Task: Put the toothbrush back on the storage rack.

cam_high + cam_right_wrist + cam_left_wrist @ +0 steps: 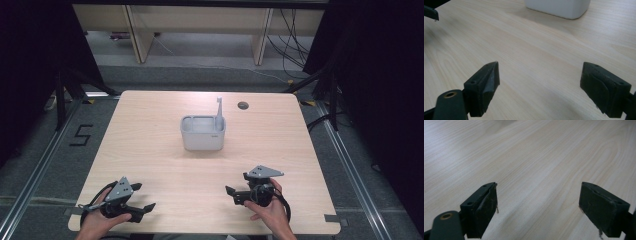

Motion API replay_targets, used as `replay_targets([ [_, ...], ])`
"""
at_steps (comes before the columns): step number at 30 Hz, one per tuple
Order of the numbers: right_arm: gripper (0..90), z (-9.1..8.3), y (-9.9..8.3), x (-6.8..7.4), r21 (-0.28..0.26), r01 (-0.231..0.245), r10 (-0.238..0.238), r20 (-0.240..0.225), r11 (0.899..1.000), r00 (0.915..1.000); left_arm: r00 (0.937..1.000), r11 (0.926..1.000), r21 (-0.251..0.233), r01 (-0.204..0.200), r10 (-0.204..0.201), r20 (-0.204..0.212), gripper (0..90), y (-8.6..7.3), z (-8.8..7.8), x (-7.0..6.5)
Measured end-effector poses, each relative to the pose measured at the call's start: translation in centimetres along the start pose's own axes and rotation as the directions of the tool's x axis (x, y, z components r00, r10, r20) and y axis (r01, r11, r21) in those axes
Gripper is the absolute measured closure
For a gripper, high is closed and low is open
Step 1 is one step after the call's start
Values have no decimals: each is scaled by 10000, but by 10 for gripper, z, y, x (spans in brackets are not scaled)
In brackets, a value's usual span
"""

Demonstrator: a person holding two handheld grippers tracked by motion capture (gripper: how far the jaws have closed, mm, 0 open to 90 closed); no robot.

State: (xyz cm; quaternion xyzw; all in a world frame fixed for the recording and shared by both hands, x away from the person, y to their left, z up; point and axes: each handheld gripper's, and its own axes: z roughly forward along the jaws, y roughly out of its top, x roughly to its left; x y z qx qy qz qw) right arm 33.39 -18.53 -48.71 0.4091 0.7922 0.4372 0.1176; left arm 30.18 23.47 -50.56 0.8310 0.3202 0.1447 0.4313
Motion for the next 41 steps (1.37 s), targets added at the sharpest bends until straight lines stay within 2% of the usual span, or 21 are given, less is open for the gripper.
replay_targets([
  [1, 168, -1, -1, 2, 28, -309, 309, -67, 9995, 9995, 10000, 10000, 13, -2, 2, 6, 150, 0, 0, 0],
  [2, 168, -2, -2, 0, -13, -134, 134, -35, 9999, 9999, 10000, 10000, 69, -64, 64, 12, 150, 0, 0, 0],
  [5, 168, -5, -7, 1, 146, -442, 443, -46, 9989, 9990, 10000, 10000, 57, -39, 39, -53, 150, 0, 0, 0],
  [9, 167, -7, -10, -1, 79, -279, 279, 78, 9996, 9996, 10000, 10000, 21, -10, 10, 11, 150, 0, 0, 0],
  [10, 166, -7, -11, -2, 120, -88, 89, -126, 9999, 9999, 9998, 9996, 179, -196, 196, 20, 149, 0, -1, 1],
  [11, 165, -10, -12, 0, 193, -251, 253, -92, 9995, 9996, 9998, 9995, 237, -199, 201, -68, 150, 0, -1, 1],
  [16, 164, -13, -15, 1, 196, -172, 172, -16, 9997, 9999, 9998, 9995, 242, -185, 188, -89, 150, 0, -1, 1],
  [18, 163, -13, -17, 2, 223, -303, 308, -213, 9993, 9993, 10000, 9999, 98, -44, 45, -47, 149, 0, 0, 0],
  [19, 163, -15, -18, 2, 230, -137, 138, -20, 9996, 9999, 9998, 9996, 230, -182, 183, -55, 150, 0, -1, 1],
  [20, 162, -15, -18, 3, 311, -371, 373, -45, 9988, 9993, 9998, 9995, 227, -206, 207, -62, 150, 0, -1, 1],
  [24, 162, -17, -21, 3, 283, -118, 121, -122, 9995, 9999, 9999, 9999, 136, -99, 100, -60, 150, 0, 0, 0],
  [25, 162, -18, -22, 5, 390, -403, 408, -122, 9984, 9991, 9999, 9999, 133, -98, 99, -60, 149, 0, 0, 0],
  [27, 162, -18, -23, 5, 292, -428, 435, -226, 9987, 9988, 9999, 9999, 129, -86, 87, -54, 150, 0, 0, 0],
  [28, 162, -18, -23, 5, 292, -428, 435, -226, 9987, 9988, 9999, 9999, 136, -98, 99, -58, 150, 0, 0, 0],
  [29, 162, -18, -23, 3, 292, -162, 170, -289, 9994, 9994, 9999, 9999, 136, -93, 94, -62, 149, 0, 0, 0],
  [30, 162, -19, -24, 6, 276, -564, 570, -213, 9980, 9981, 9999, 9999, 132, -97, 97, -58, 150, 0, 0, 0],
  [31, 162, -20, -24, 3, 250, -225, 230, -188, 9994, 9996, 9999, 9999, 126, -89, 89, -56, 150, 0, 0, 0],
  [32, 162, -20, -25, 5, 309, -410, 416, -177, 9987, 9990, 9999, 9999, 130, -94, 95, -58, 149, 0, 0, 0],
  [33, 162, -21, -24, 3, 274, -145, 148, -116, 9995, 9998, 9999, 9999, 131, -93, 94, -59, 150, 0, 0, 0],
  [35, 162, -21, -25, 4, 276, -234, 234, -6, 9993, 9997, 9999, 9999, 136, -100, 101, -57, 149, 0, 0, 0],
  [41, 162, -21, -26, 5, 351, -468, 477, -238, 9983, 9986, 9999, 9999, 135, -100, 100, -57, 149, 0, 0, 0],
])
